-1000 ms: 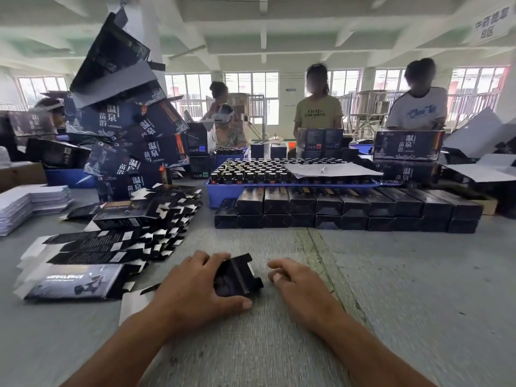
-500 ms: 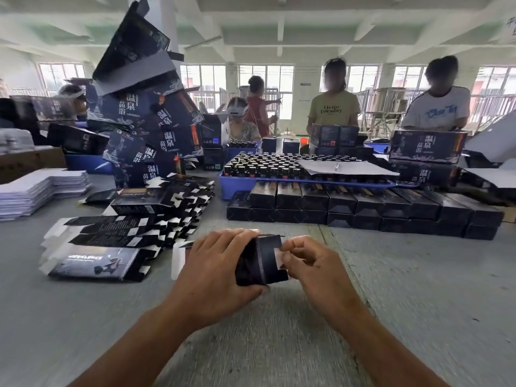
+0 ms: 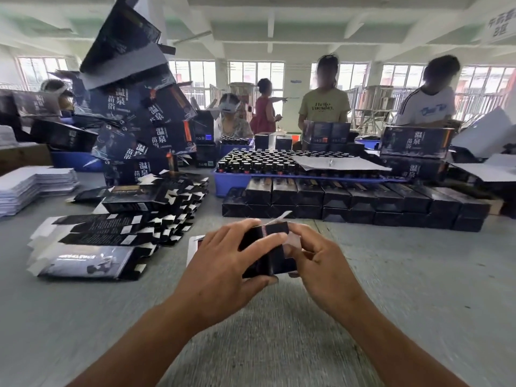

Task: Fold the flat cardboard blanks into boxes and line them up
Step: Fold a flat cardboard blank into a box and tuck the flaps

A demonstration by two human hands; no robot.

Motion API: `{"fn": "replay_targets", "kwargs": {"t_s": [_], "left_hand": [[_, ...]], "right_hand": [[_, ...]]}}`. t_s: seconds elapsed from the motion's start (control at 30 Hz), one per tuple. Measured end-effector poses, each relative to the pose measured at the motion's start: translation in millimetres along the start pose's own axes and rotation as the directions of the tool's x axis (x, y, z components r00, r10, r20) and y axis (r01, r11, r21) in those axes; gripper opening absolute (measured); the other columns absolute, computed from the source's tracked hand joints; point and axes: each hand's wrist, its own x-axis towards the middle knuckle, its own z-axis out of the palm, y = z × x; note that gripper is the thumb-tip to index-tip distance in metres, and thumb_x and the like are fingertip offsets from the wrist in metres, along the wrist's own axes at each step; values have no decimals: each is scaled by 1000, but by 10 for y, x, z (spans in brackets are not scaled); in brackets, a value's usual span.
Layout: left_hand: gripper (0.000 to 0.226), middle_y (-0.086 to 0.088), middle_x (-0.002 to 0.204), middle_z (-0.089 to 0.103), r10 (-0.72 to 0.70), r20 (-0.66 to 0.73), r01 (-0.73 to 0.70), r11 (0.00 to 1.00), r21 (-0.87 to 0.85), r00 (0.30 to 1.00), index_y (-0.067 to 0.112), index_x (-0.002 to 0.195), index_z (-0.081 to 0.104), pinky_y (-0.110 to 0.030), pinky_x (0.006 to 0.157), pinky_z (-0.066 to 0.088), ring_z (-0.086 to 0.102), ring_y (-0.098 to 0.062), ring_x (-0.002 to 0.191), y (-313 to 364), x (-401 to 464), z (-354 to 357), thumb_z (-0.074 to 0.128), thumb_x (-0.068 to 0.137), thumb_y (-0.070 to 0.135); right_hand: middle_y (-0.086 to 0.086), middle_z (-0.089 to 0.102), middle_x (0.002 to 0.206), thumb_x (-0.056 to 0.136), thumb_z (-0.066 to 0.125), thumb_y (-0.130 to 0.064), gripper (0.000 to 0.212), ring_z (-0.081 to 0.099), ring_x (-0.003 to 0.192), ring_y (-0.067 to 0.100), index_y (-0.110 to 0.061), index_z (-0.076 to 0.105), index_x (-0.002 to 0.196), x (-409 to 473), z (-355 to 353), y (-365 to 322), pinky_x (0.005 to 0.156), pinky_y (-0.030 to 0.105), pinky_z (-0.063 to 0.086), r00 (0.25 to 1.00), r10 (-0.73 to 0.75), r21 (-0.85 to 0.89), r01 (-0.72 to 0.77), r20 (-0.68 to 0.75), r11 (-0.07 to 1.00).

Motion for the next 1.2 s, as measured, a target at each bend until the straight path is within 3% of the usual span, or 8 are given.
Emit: {"fn": "replay_targets", "kwargs": {"t_s": [0.1, 0.2, 0.47, 0.63, 0.87, 1.03, 1.1, 1.2], "left_hand": [[73, -3, 148, 44, 4, 4, -4, 1000, -15, 1000, 44, 145, 39, -45, 105, 39, 47, -27, 131, -26, -10, 20, 74, 82, 53], [69, 0, 151, 41, -8, 12, 9, 998, -67, 1000, 45, 145, 41, -45, 108, 36, 42, -25, 135, -29, -22, 28, 73, 83, 52], [64, 3, 152, 42, -56, -69, 44, 985, -164, 996, 36, 136, 56, -47, 107, 40, 42, -23, 136, -51, -35, -2, 81, 78, 42], [59, 3, 152, 41, -45, -71, 31, 980, -197, 996, 34, 132, 55, -46, 100, 48, 45, -23, 132, -39, -34, 7, 82, 79, 39], [66, 6, 152, 40, -73, -94, 50, 973, -227, 993, 35, 130, 45, -48, 100, 49, 46, -22, 133, -9, -35, 16, 84, 77, 35], [68, 3, 155, 35, -63, -57, 50, 976, -213, 996, 40, 142, 47, -48, 101, 48, 41, -24, 136, -6, -42, 6, 80, 82, 35], [59, 0, 153, 39, -73, -64, 59, 976, -208, 995, 33, 136, 58, -52, 99, 50, 44, -27, 135, -28, -47, 9, 81, 82, 33], [58, -2, 152, 42, -110, -64, 94, 972, -214, 992, 29, 132, 63, -54, 99, 50, 44, -28, 136, -60, -53, 6, 84, 79, 25]], "right_hand": [[-15, 71, 106, 101, 58, -16, 50, 71, 92, 3, -59, 51, 125, -24, 28, -7, 72, 22, 60, 1000, -25, -22, 25, -9, 999], [-9, 72, 94, 101, 57, -10, 56, 72, 83, 7, -54, 46, 134, -56, 61, -23, 69, 22, 59, 998, -47, -22, 46, -44, 999], [6, 71, 112, 102, 56, -21, 69, 70, 99, 14, -66, 23, 143, -91, 121, -64, 87, 44, 58, 989, -95, -146, 78, -114, 986], [-7, 67, 78, 102, 55, -17, 49, 61, 60, 8, -53, 47, 133, -110, 119, -23, 57, 32, 56, 976, -173, -249, 136, -133, 959], [-18, 71, 102, 101, 56, -11, 34, 66, 92, -5, -31, 67, 126, -99, 130, -58, 82, 19, 57, 980, -143, -277, 99, -142, 956], [-17, 69, 106, 101, 58, -18, 35, 61, 92, -14, -31, 62, 133, -116, 116, -95, 77, 1, 45, 988, -108, -283, 74, -108, 956], [-9, 70, 112, 96, 65, -30, 46, 63, 89, -13, -36, 55, 140, -122, 98, -107, 71, 4, 48, 998, -44, -246, 35, -33, 969], [-10, 63, 129, 85, 76, -33, 75, 64, 102, -4, -36, 40, 151, -145, 97, -117, 81, 11, 53, 993, 16, -241, 13, 118, 971]]}}
